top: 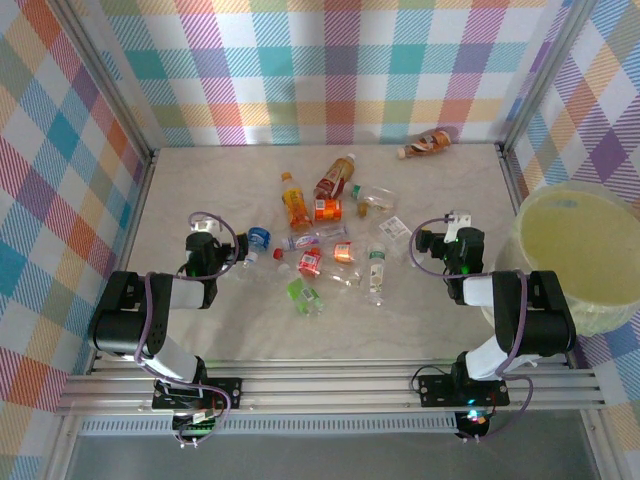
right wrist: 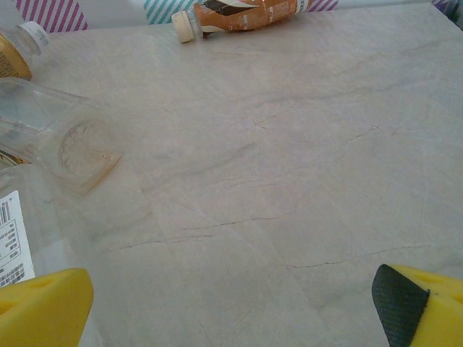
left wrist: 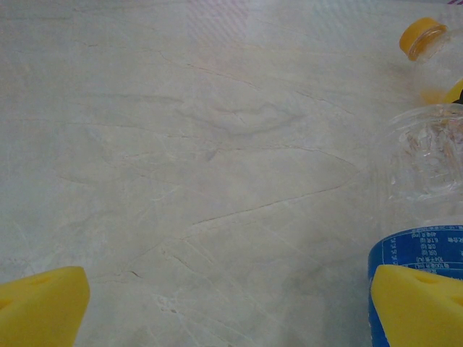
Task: Put the plastic bottles in the bin
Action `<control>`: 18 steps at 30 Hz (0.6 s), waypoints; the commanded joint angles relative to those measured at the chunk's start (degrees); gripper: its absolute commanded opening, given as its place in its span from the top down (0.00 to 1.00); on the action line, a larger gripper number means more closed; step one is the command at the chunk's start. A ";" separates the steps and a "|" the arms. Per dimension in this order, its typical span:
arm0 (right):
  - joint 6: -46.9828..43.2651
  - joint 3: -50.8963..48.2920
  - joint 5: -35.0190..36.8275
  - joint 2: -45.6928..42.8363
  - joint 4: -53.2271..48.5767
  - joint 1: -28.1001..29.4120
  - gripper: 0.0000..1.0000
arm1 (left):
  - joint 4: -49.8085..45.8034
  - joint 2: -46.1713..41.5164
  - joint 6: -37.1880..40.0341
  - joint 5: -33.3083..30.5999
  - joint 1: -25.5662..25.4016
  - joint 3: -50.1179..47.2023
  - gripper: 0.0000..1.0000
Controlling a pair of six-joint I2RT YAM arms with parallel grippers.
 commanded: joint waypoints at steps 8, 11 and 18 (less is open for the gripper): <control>-0.65 2.93 -3.05 -4.20 -7.57 0.30 0.00 | -7.67 -5.34 0.39 -0.31 0.32 2.55 0.00; -0.02 8.62 -3.74 -8.55 -21.79 0.32 0.00 | -13.42 -10.02 -0.22 -0.84 0.33 3.50 0.00; 10.75 16.22 -10.93 -13.91 -36.97 0.33 0.00 | -28.66 -19.58 -8.16 -5.85 0.14 6.65 0.00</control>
